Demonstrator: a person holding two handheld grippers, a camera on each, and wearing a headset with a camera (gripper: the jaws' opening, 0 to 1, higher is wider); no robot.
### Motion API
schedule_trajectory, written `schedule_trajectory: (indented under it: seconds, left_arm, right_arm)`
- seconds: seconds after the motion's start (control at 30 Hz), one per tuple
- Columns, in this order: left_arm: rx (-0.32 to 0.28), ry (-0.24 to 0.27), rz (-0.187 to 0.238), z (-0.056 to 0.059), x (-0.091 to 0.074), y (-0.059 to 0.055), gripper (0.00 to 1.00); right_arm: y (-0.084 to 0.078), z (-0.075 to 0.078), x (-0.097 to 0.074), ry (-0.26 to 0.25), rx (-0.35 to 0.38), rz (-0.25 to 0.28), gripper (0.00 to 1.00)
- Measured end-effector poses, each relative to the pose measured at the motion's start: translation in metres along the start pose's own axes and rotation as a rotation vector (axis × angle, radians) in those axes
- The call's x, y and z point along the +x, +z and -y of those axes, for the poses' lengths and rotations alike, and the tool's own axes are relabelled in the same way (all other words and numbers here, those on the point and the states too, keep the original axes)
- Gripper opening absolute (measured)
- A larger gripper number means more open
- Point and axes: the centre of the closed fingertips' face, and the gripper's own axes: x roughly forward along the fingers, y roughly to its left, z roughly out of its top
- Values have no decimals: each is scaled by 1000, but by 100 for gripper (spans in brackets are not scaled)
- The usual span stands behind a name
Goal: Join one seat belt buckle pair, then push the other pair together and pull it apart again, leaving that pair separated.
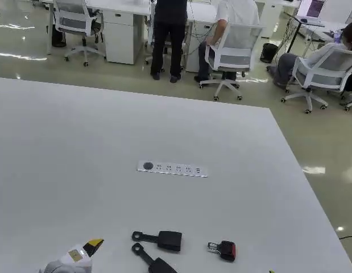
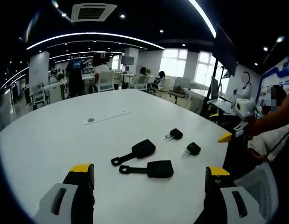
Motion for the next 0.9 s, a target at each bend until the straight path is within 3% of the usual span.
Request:
schedule_trajectory:
  seconds: [0.27, 0.9]
  left_arm:
    - [-3, 2, 1, 6, -3, 5, 100]
    - [-1, 0, 6, -3, 3, 1, 100]
  right_arm:
    - [0, 0, 0, 1, 4, 1, 96]
    - [0, 3, 3, 0, 3, 7, 95]
